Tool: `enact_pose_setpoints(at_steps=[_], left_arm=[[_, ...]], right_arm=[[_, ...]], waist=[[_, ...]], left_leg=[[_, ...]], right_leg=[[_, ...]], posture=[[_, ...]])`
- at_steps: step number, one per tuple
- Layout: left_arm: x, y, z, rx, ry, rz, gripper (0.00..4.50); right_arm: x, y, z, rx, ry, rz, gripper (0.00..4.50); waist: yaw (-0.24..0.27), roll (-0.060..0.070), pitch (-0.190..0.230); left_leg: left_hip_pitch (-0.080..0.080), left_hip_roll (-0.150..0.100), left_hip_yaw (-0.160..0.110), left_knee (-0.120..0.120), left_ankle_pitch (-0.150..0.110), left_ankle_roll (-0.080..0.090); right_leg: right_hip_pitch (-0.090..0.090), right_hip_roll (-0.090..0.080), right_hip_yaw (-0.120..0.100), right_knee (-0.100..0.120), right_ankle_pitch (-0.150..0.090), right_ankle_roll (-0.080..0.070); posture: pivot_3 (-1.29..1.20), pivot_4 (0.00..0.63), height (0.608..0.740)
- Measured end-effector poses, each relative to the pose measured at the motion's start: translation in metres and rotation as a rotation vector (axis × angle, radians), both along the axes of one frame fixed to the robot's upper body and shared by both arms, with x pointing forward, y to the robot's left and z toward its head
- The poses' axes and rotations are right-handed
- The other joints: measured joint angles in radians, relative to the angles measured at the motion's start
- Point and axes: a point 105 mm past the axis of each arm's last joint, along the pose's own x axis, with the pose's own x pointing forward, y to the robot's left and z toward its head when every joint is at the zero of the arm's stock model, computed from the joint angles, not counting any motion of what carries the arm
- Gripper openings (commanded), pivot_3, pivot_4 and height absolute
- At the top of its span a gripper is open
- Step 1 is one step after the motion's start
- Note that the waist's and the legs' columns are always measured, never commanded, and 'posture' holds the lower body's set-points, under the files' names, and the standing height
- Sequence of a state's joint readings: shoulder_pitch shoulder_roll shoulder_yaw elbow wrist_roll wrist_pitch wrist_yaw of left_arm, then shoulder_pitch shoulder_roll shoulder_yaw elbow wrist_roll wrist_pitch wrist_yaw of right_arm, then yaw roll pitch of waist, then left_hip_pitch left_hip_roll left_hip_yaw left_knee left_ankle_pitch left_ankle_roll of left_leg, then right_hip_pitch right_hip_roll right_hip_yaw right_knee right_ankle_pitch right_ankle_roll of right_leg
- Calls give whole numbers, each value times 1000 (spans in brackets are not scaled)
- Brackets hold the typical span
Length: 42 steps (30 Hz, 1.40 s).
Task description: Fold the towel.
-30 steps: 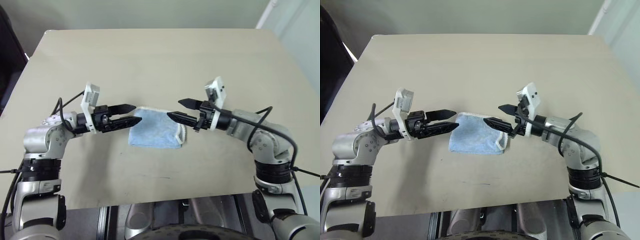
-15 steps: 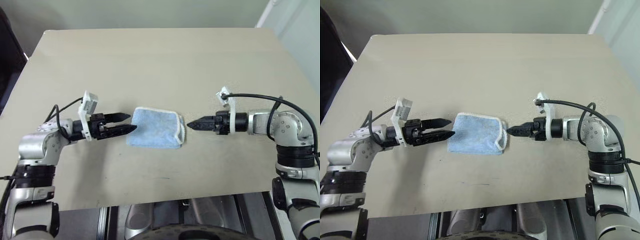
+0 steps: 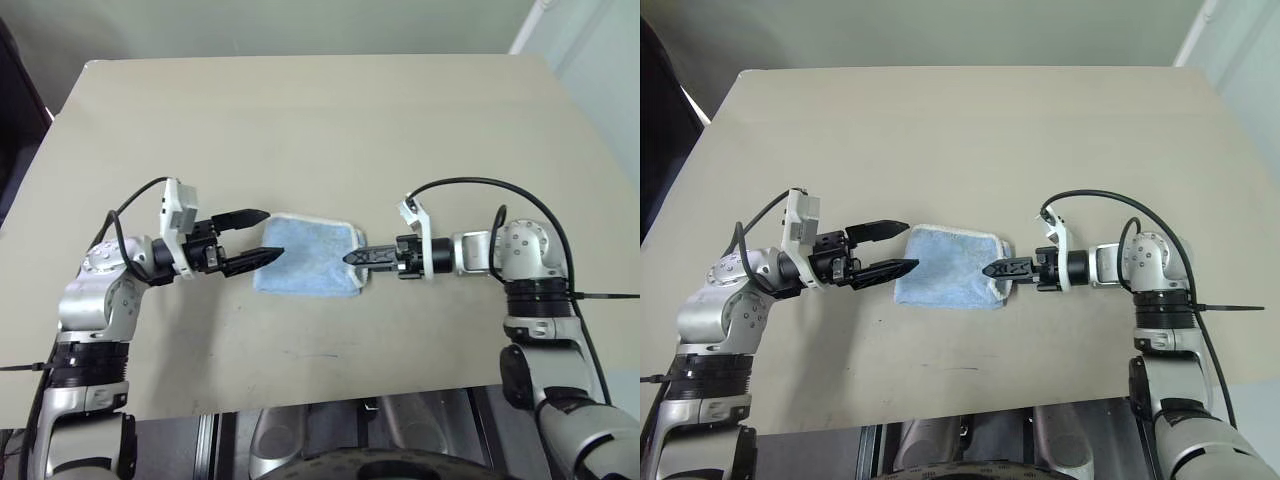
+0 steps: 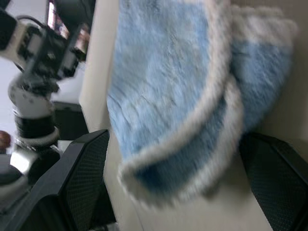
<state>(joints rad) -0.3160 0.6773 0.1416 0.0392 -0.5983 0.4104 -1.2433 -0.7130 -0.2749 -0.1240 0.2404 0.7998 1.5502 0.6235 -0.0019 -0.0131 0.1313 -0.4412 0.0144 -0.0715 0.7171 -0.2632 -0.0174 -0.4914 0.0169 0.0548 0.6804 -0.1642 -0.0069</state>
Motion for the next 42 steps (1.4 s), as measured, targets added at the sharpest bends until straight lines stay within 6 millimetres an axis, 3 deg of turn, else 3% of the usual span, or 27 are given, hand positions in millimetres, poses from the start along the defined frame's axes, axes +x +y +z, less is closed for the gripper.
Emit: enact_pose_setpoints(at_steps=[5,14,18,29,36,42], left_arm=[[0,-5,-1,-16,-11,-11,4484],[0,-11,-6,11,-18,-27,4484],[0,-12,-7,19,-19,-28,4500],[2,-15,-5,21,-36,-33,4500],[6,-17,-1,35,-61,-41,4500],[12,-20,8,17,-85,-52,4500]], right_arm=[[7,3,5,54,30,-34,4407],[-3,12,-4,37,83,6,4407],[-5,12,-6,27,78,10,3583],[-11,19,-10,41,87,24,37],[-17,18,-8,44,50,26,37],[-14,8,18,102,-58,-18,37]], waist=[[0,0,0],[0,0,0],[0,0,0],[0,0,0],[0,0,0],[1,0,0]], left_leg=[[-1,0,0,0,0,0],[-2,0,0,0,0,0],[-2,0,0,0,0,0],[-2,0,0,0,0,0],[-2,1,0,1,0,0],[-3,0,0,1,0,0]], right_leg=[[-1,0,0,0,0,0],[-2,0,0,0,1,-1],[-2,0,-1,0,1,-1],[-3,0,-1,0,1,-1],[-2,0,-1,0,1,-1],[-2,0,-1,0,1,0]], posture=[[0,150,703],[0,150,703],[0,150,703],[0,150,703],[0,150,703],[0,150,703]])
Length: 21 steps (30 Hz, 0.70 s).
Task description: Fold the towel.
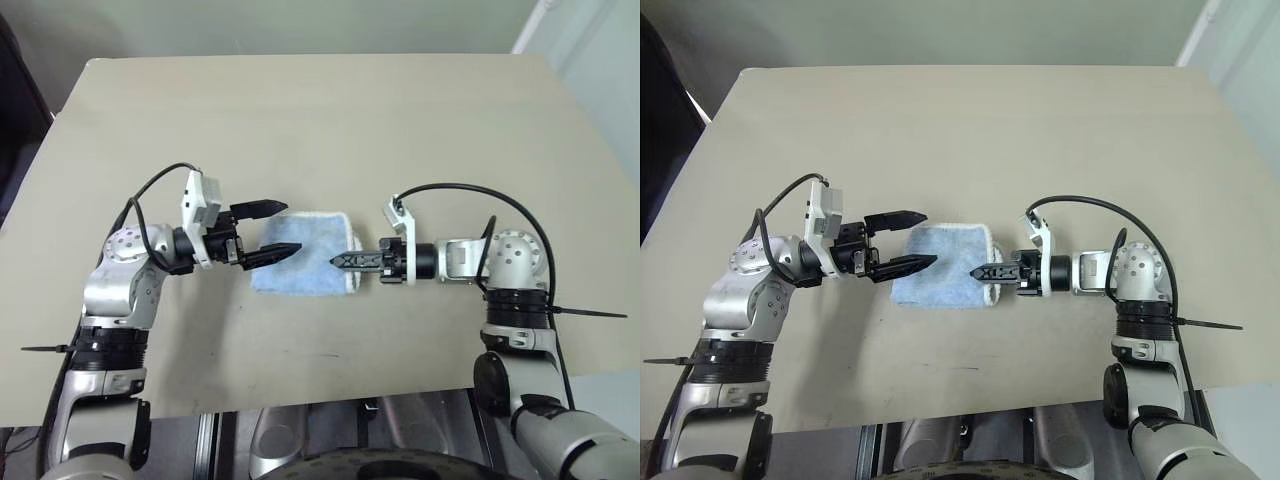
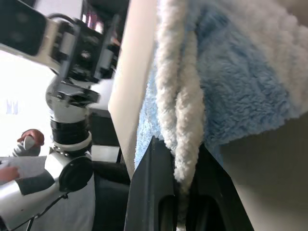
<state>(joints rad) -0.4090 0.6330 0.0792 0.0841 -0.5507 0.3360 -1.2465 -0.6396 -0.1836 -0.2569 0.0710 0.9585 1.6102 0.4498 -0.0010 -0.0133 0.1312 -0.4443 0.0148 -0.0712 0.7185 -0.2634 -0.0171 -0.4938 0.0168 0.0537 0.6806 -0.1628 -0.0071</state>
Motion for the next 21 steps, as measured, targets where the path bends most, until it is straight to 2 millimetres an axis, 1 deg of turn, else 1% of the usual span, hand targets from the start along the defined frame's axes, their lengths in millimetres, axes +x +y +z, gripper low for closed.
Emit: enact_pose_setpoints(at_steps=[3,5,8,10,12,13,15,16,18,19,21], left_arm=[[-2,-3,1,-27,20,-27,4500],[-2,-6,2,-47,31,-38,4500],[-2,-8,4,-55,43,-52,4500],[-2,-11,4,-60,48,-74,4500],[0,-17,2,-71,58,-88,4500],[1,-20,0,-81,68,-94,4500],[2,-26,-4,-85,85,-112,4500],[3,-30,-6,-82,86,-120,4500],[4,-34,-7,-80,87,-136,4500],[4,-38,-6,-85,86,-149,4500],[3,-41,-7,-92,87,-158,4500]], right_arm=[[6,-14,12,11,-60,-85,37],[12,-29,14,6,-75,-177,37],[19,-58,16,-8,-96,-327,37],[23,-80,24,-25,-135,-425,37],[29,-107,31,-43,-172,-551,37],[34,-123,35,-44,-190,-640,37],[40,-149,40,-28,-213,-785,37],[42,-162,42,-11,-220,-857,37],[43,-179,45,13,-228,-955,37],[42,-191,45,32,-230,-1021,37],[38,-210,43,60,-226,-1117,37]], waist=[[0,0,0],[2,0,0],[4,0,0],[4,0,0],[7,0,0],[8,0,0],[8,0,0],[8,0,0],[8,0,0],[8,0,0],[8,0,0]], left_leg=[[0,0,0,0,0,0],[0,0,0,0,0,0],[0,0,0,0,0,0],[0,0,0,0,0,1],[0,0,0,0,1,1],[0,0,0,1,1,2],[0,0,0,1,1,2],[0,0,0,1,1,2],[0,0,0,1,1,2],[0,0,0,1,1,2],[0,0,0,1,1,2]], right_leg=[[0,0,0,0,0,0],[0,0,0,0,0,0],[0,0,0,0,1,1],[0,0,0,0,1,2],[1,0,0,0,2,3],[1,-1,0,-1,2,4],[1,-1,0,-1,3,5],[1,-1,0,-1,5,8],[1,0,0,-1,6,10],[2,0,0,-1,7,11],[2,0,1,-1,7,13]], posture=[[0,150,703],[0,150,703],[0,150,703],[0,150,703],[0,150,703],[0,150,703],[0,150,703],[0,150,703],[0,150,703],[0,150,703],[0,150,703]])
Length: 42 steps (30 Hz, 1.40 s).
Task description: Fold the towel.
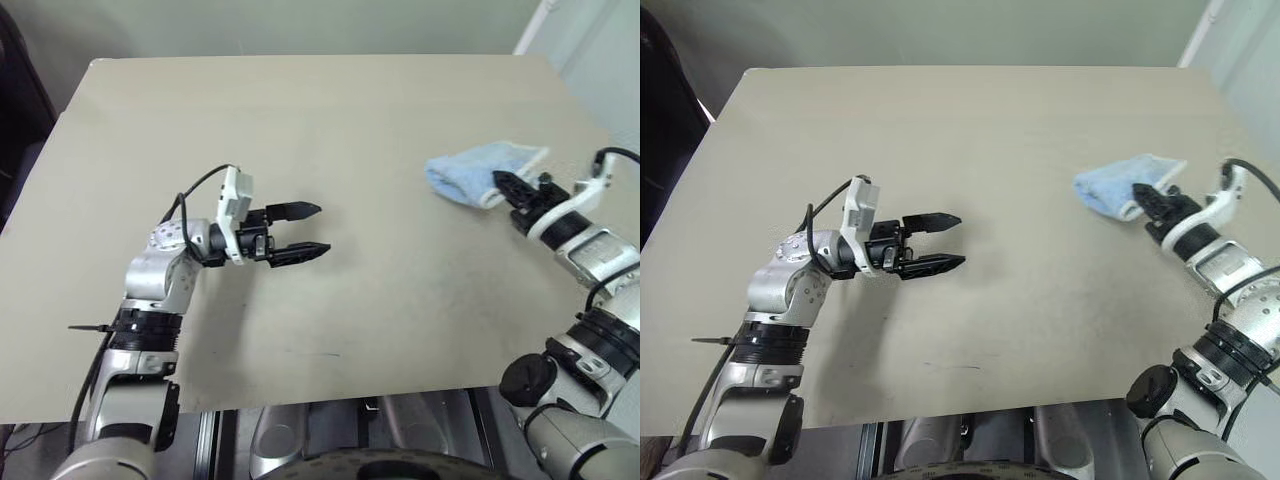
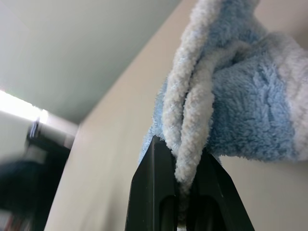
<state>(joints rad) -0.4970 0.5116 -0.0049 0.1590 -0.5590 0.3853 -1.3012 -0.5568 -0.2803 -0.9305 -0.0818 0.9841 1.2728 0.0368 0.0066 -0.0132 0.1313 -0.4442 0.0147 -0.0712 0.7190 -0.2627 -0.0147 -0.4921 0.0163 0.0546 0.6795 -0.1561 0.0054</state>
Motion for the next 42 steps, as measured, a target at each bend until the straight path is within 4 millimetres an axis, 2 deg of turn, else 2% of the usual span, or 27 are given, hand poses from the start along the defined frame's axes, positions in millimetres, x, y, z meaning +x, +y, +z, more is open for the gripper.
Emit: enact_pose_setpoints(at_steps=[2,6,12,15,19,24,28,30,38,40,42], left_arm=[[0,-2,-1,0,4,-7,4500],[2,-5,0,-4,-2,-14,4500],[5,-7,1,0,-12,-13,4500],[5,-7,1,1,-12,-12,4500],[5,-6,0,2,-11,-10,4500],[5,-6,-2,1,-5,-3,4500],[5,-5,-3,1,-3,2,4500],[5,-5,-3,1,-3,4,4500],[6,-6,-4,-7,-9,17,4500],[6,-8,-4,-11,-11,15,4500],[6,-9,-4,-11,-13,15,4500]], right_arm=[[-5,-15,-5,23,6,-72,37],[-13,-31,-21,52,53,-158,37],[-26,-56,-51,109,136,-260,37],[-31,-65,-61,120,171,-284,37],[-33,-74,-64,118,186,-302,37],[-34,-69,-68,113,201,-272,37],[-29,-57,-54,63,154,-227,37],[-25,-59,-41,56,103,-241,37],[-10,-82,43,-26,-143,-293,37],[-6,-83,49,-40,-158,-289,37],[0,-83,42,-58,-137,-279,37]], waist=[[0,0,0],[0,0,0],[3,1,0],[3,1,0],[3,1,0],[3,1,0],[1,2,1],[2,2,1],[3,3,2],[3,3,2],[3,3,2]], left_leg=[[0,0,0,0,0,0],[1,0,0,0,1,1],[1,0,0,0,0,2],[2,-1,0,1,1,2],[5,-1,0,1,0,3],[7,-1,0,1,0,4],[7,-1,0,1,0,4],[7,-1,0,1,0,4],[7,-2,0,1,0,5],[7,-2,0,1,-1,6],[7,-2,0,1,-1,6]], right_leg=[[0,0,0,0,0,1],[2,0,1,0,-4,9],[3,0,1,-1,-4,12],[4,0,2,-2,-4,14],[8,0,2,-2,-5,15],[11,0,2,-3,-5,15],[11,0,2,-3,-7,12],[11,-1,2,-3,-8,12],[12,-1,3,-6,-8,13],[13,-1,2,-6,-6,15],[13,-1,2,-7,-4,19]], posture=[[0,150,703],[0,150,703],[0,150,703],[0,150,703],[0,150,703],[0,150,703],[0,150,703],[0,150,703],[0,150,703],[0,150,703],[0,150,703]])
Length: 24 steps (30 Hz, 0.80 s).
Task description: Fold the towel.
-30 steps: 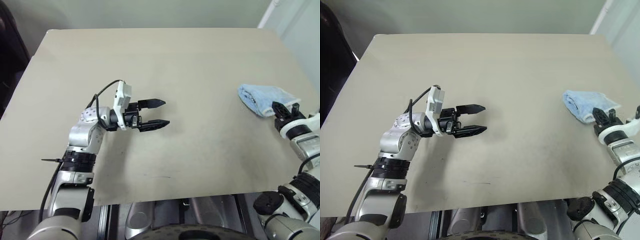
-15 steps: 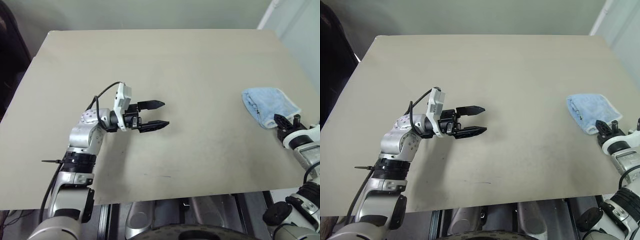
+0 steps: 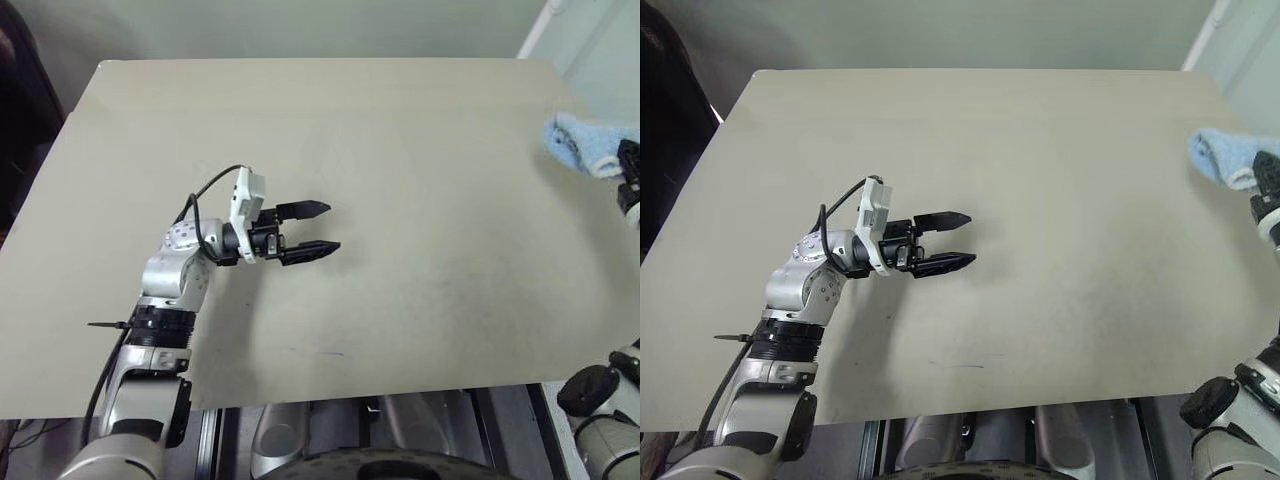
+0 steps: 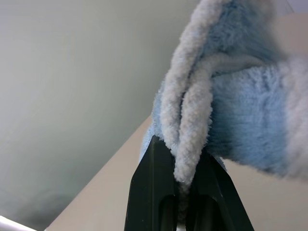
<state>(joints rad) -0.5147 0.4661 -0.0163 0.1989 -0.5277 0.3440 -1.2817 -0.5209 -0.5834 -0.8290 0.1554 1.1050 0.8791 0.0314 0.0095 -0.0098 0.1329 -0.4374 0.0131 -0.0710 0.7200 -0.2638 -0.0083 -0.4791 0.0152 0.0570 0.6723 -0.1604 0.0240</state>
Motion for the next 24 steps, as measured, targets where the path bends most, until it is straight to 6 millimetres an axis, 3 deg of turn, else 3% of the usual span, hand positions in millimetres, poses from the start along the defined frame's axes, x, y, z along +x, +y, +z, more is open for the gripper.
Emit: enact_pose_setpoints(at_steps=[6,15,20,24], left_arm=[[0,-1,0,0,-6,1,4500],[0,5,-6,10,8,34,4500],[0,8,-7,16,7,41,4500],[0,8,-7,16,7,41,4500]], right_arm=[[7,-7,-36,8,108,3,37],[-18,-3,-103,36,303,27,37],[-34,-8,-116,48,346,14,37],[-37,-10,-111,55,324,9,37]], waist=[[3,2,1],[3,5,1],[4,5,1],[4,5,1]], left_leg=[[-1,0,0,0,-1,2],[-1,0,1,0,-2,4],[0,0,1,0,-3,5],[0,0,1,0,-3,5]], right_leg=[[0,0,0,-2,1,1],[4,-1,0,-11,3,0],[5,-1,0,-11,1,0],[5,-1,0,-11,0,-1]], posture=[[0,150,703],[0,150,703],[0,150,703],[0,150,703]])
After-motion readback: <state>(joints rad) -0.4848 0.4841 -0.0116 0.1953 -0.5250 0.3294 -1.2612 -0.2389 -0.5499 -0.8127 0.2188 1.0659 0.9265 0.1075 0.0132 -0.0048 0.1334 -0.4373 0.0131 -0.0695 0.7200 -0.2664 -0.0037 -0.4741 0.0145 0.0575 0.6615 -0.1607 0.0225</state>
